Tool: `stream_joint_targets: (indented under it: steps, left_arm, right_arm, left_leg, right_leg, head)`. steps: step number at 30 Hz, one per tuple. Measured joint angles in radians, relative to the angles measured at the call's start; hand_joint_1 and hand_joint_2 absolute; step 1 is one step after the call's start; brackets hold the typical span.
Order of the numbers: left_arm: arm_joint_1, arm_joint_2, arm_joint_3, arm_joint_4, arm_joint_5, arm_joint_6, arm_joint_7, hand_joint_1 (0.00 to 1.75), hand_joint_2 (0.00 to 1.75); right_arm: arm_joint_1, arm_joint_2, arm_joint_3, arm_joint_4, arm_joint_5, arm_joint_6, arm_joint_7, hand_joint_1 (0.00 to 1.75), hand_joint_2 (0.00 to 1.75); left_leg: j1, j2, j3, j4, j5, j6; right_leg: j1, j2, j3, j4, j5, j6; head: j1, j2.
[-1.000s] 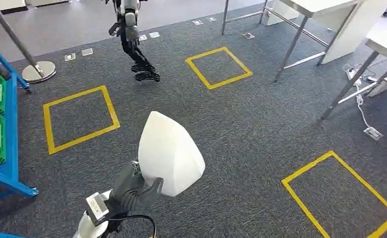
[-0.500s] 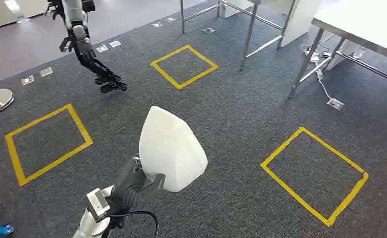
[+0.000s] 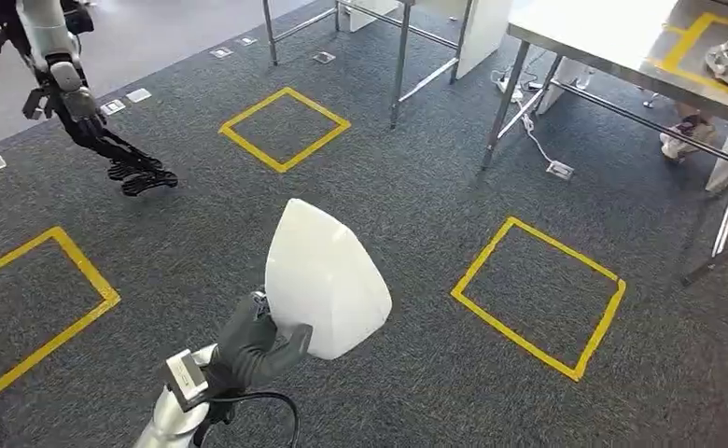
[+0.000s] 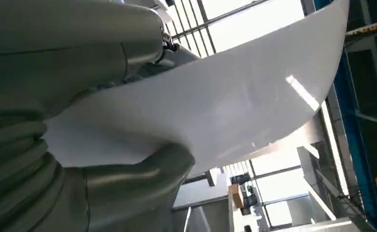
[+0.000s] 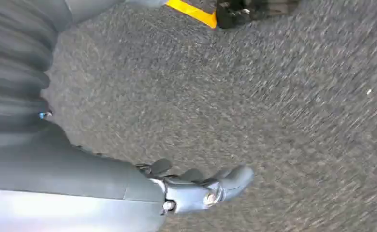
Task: Take the parts from the cabinet and place them on the table.
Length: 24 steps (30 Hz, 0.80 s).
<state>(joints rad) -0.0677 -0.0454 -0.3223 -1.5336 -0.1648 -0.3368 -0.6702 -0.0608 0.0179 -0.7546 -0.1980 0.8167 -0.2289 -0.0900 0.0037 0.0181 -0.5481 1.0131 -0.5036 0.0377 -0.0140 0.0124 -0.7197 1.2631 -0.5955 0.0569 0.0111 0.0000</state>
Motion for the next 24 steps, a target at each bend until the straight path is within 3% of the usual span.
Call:
stream_joint_targets:
  steps: [1,2,3,5,6,7,10,11,12,13,14,15,16,17,18,19,20,21,22,24]
  left_arm:
    - [-0.002,0.0,0.0,0.002,-0.002,0.0,0.0,1.75,1.75]
    - [-0.004,0.0,0.0,0.004,-0.005,0.0,0.003,1.75,1.75]
    - [-0.006,0.0,0.0,0.004,-0.005,0.0,0.006,1.75,1.75]
    - [-0.012,-0.001,-0.001,0.004,-0.005,0.0,0.007,1.75,1.75]
    - [-0.016,-0.001,-0.002,0.004,-0.005,0.0,0.008,1.75,1.75]
    - [-0.019,-0.001,-0.002,0.005,-0.006,0.0,0.009,1.75,1.75]
    - [-0.03,-0.004,-0.009,0.007,-0.006,0.0,0.011,1.75,1.75]
    - [-0.034,-0.007,-0.011,0.007,-0.007,0.0,0.011,1.75,1.75]
    - [-0.039,-0.006,-0.012,0.008,-0.007,0.0,0.012,1.75,1.75]
    - [-0.044,-0.006,-0.015,0.01,-0.007,0.0,0.011,1.75,1.75]
    - [-0.046,-0.006,-0.016,0.013,-0.007,0.0,0.012,1.75,1.75]
    - [-0.045,-0.005,-0.016,0.017,-0.007,0.0,0.013,1.75,1.75]
    - [-0.045,-0.004,-0.017,0.021,-0.007,0.0,0.014,1.75,1.75]
    - [-0.045,-0.004,-0.018,0.024,-0.007,0.0,0.014,1.75,1.75]
    - [-0.046,-0.004,-0.019,0.026,-0.007,0.0,0.014,1.75,1.75]
    - [-0.05,-0.004,-0.022,0.028,-0.007,0.0,0.014,1.75,1.75]
    - [-0.054,-0.004,-0.025,0.029,-0.009,0.0,0.015,1.75,1.75]
    - [-0.058,-0.004,-0.026,0.03,-0.01,0.0,0.015,1.75,1.75]
    - [-0.062,-0.004,-0.028,0.032,-0.011,0.001,0.015,1.75,1.75]
    - [-0.067,-0.006,-0.031,0.037,-0.013,0.002,0.017,1.75,1.75]
  right_arm:
    - [0.001,0.002,0.0,0.0,0.0,0.0,0.0,0.0,1.75]
    - [0.003,0.003,0.0,0.0,0.0,0.0,0.0,0.0,1.75]
    - [0.005,0.003,0.0,0.0,0.001,0.0,0.0,0.0,1.75]
    - [0.005,0.003,0.0,0.0,0.001,0.0,0.0,0.0,1.75]
    - [0.003,0.003,0.0,0.0,0.002,0.001,0.0,0.0,1.75]
    - [-0.001,0.003,0.0,0.0,0.003,0.002,0.001,0.0,1.75]
    - [0.001,0.005,0.0,0.0,0.003,0.005,0.005,0.0,1.75]
    - [0.002,0.006,0.0,0.0,0.006,0.006,0.003,0.0,1.75]
    - [0.004,0.012,0.0,0.0,0.01,0.008,-0.005,0.0,1.75]
    - [0.003,0.013,0.001,0.0,0.016,0.012,-0.013,0.0,1.75]
    - [0.0,0.013,0.002,0.0,0.021,0.016,-0.019,0.0,1.75]
    - [-0.001,0.018,0.003,0.0,0.023,0.016,-0.018,0.0,1.75]
    - [-0.001,0.02,0.003,0.0,0.024,0.014,-0.016,0.0,1.75]
    - [0.001,0.022,0.003,0.0,0.024,0.011,-0.014,0.0,1.75]
    - [0.002,0.024,0.003,0.0,0.024,0.009,-0.015,0.0,1.75]
    - [0.002,0.027,0.003,0.0,0.024,0.007,-0.014,0.0,1.75]
    - [0.002,0.029,0.003,0.0,0.024,0.003,-0.015,0.0,1.75]
    - [0.002,0.03,0.003,0.0,0.024,0.0,-0.015,0.0,1.75]
    - [0.001,0.029,0.003,0.0,0.024,-0.002,-0.015,0.0,1.75]
    - [0.004,0.03,0.003,0.0,0.024,-0.005,-0.015,0.0,1.75]
  left_leg:
    - [-0.001,0.015,0.0,0.0,-0.001,0.001]
    - [-0.001,0.029,0.001,0.0,-0.002,0.002]
    - [-0.002,0.042,0.002,0.001,-0.004,0.001]
    - [-0.002,0.066,0.006,0.002,-0.009,-0.003]
    - [-0.004,0.076,0.011,0.003,-0.012,-0.007]
    - [-0.011,0.085,0.013,0.003,-0.016,-0.014]
    - [-0.008,0.112,0.021,-0.005,-0.016,-0.028]
    - [-0.012,0.122,0.025,-0.006,-0.02,-0.036]
    - [-0.005,0.078,0.022,0.011,-0.031,-0.043]
    - [-0.001,0.027,-0.003,0.066,-0.067,-0.046]
    - [0.002,0.002,-0.039,0.142,-0.105,-0.049]
    - [0.003,-0.009,-0.083,0.229,-0.141,-0.052]
    - [0.003,-0.012,-0.119,0.293,-0.159,-0.054]
    - [0.003,-0.012,-0.136,0.315,-0.153,-0.055]
    - [0.004,-0.012,-0.128,0.284,-0.118,-0.055]
    - [0.005,-0.012,-0.099,0.211,-0.069,-0.054]
    - [0.007,-0.013,-0.056,0.114,-0.018,-0.054]
    - [0.009,-0.016,-0.019,0.031,0.013,-0.053]
    - [0.005,-0.023,-0.016,0.019,-0.002,-0.05]
    - [0.002,-0.022,-0.021,0.017,0.004,-0.034]
  right_leg:
    - [0.0,0.0,-0.029,0.062,-0.017,0.001]
    - [0.0,-0.001,-0.033,0.067,-0.006,0.001]
    - [0.0,-0.003,-0.009,0.021,0.025,0.0]
    - [0.002,-0.031,0.091,-0.16,0.106,-0.006]
    - [0.008,-0.09,0.142,-0.248,0.125,-0.014]
    - [0.012,-0.101,0.141,-0.254,0.123,-0.022]
    - [0.017,-0.064,0.131,-0.255,0.125,-0.035]
    - [0.01,-0.054,0.137,-0.265,0.131,-0.044]
    - [0.004,-0.048,0.141,-0.27,0.136,-0.049]
    - [0.002,-0.04,0.14,-0.27,0.137,-0.056]
    - [0.001,-0.03,0.14,-0.269,0.137,-0.057]
    - [0.002,-0.019,0.139,-0.269,0.137,-0.057]
    - [0.002,-0.011,0.139,-0.268,0.137,-0.058]
    - [0.002,-0.005,0.139,-0.266,0.136,-0.057]
    - [0.001,0.002,0.14,-0.264,0.135,-0.057]
    - [0.0,0.008,0.14,-0.261,0.133,-0.054]
    - [-0.002,0.013,0.14,-0.257,0.13,-0.05]
    - [-0.001,0.017,0.139,-0.253,0.127,-0.045]
    - [0.004,0.021,0.136,-0.249,0.124,-0.037]
    - [0.004,0.023,0.134,-0.252,0.127,-0.024]
  head:
    - [0.0,0.0]
    - [0.0,0.0]
    - [0.001,0.0]
    - [0.001,0.0]
    - [0.003,0.0]
    - [0.002,0.0]
    - [0.001,0.0]
    - [0.001,0.0]
    - [0.001,0.0]
    - [-0.005,0.0]
    - [-0.009,0.0]
    - [-0.012,0.0]
    - [-0.014,0.0]
    - [-0.014,0.0]
    - [-0.015,0.0]
    - [-0.016,0.0]
    - [-0.017,0.0]
    - [-0.019,0.0]
    - [-0.02,0.0]
    - [-0.016,0.0]
